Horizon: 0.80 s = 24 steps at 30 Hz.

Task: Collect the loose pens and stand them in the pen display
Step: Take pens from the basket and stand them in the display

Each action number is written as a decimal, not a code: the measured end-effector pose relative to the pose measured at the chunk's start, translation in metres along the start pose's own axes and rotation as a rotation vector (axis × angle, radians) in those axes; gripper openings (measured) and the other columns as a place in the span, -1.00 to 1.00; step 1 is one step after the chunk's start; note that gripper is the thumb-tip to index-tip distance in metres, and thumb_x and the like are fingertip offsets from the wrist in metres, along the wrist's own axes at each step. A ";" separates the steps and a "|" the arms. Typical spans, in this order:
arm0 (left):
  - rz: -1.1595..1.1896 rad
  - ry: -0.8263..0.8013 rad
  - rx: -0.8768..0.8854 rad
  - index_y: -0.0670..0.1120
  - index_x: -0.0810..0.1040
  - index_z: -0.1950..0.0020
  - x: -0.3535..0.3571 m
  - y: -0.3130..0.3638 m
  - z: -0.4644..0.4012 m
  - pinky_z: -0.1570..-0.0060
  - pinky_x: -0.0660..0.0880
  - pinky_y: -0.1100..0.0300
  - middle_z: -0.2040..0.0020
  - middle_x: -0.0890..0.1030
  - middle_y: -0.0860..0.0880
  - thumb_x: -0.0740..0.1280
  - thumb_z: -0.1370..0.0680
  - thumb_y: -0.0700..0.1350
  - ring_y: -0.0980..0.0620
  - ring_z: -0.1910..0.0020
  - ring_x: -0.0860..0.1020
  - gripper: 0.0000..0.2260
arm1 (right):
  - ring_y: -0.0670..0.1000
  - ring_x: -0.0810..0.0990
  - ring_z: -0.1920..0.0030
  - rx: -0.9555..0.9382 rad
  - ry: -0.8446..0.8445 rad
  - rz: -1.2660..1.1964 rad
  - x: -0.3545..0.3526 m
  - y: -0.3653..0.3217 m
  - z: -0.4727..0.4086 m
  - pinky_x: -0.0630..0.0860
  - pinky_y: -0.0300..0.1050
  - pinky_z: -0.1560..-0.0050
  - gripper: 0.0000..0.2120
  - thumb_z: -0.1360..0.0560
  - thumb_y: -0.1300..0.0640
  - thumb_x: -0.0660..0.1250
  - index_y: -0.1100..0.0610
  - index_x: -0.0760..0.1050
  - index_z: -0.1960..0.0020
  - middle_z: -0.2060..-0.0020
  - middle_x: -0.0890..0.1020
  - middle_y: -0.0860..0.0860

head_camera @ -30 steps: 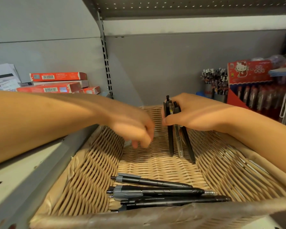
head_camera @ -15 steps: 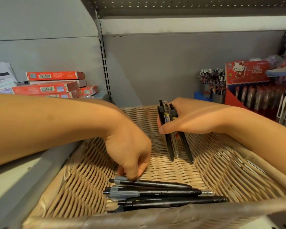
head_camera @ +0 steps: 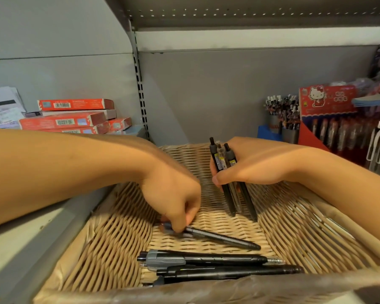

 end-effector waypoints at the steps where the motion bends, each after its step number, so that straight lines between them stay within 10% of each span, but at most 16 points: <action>1: 0.105 0.055 0.013 -0.12 0.61 -0.01 -0.002 -0.006 -0.001 0.30 0.47 0.38 0.30 0.65 0.01 0.39 -0.54 -0.13 0.25 0.33 0.55 -0.90 | -0.24 0.52 0.40 0.001 0.007 -0.005 0.000 0.001 -0.001 0.42 -0.40 0.43 -0.85 -0.53 0.00 0.42 -0.05 0.53 0.20 0.41 0.59 -0.21; 9: 0.573 0.884 0.024 0.01 0.64 0.07 -0.025 -0.033 0.014 0.35 0.51 0.38 0.34 0.66 0.11 0.42 -0.53 -0.08 0.21 0.32 0.64 -0.99 | -0.27 0.60 0.38 0.053 0.065 -0.047 -0.002 0.003 -0.002 0.46 -0.39 0.41 -0.83 -0.54 -0.05 0.42 -0.09 0.52 0.20 0.38 0.64 -0.27; 24: 0.750 0.798 0.153 -0.12 0.44 -0.06 -0.019 -0.002 0.008 0.15 0.63 0.16 0.09 0.74 -0.12 0.36 -0.60 -0.15 -0.02 0.09 0.71 -0.88 | -0.26 0.58 0.39 0.024 0.083 -0.130 -0.001 0.001 0.001 0.44 -0.41 0.42 -0.95 -0.51 0.04 0.47 -0.01 0.63 0.09 0.37 0.65 -0.17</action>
Point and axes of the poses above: each hand's wrist, its own z-axis away from the middle knuckle, its own x-axis out of the palm, y = z × x, the point moved 1 cm from there along -z, towards the middle knuckle
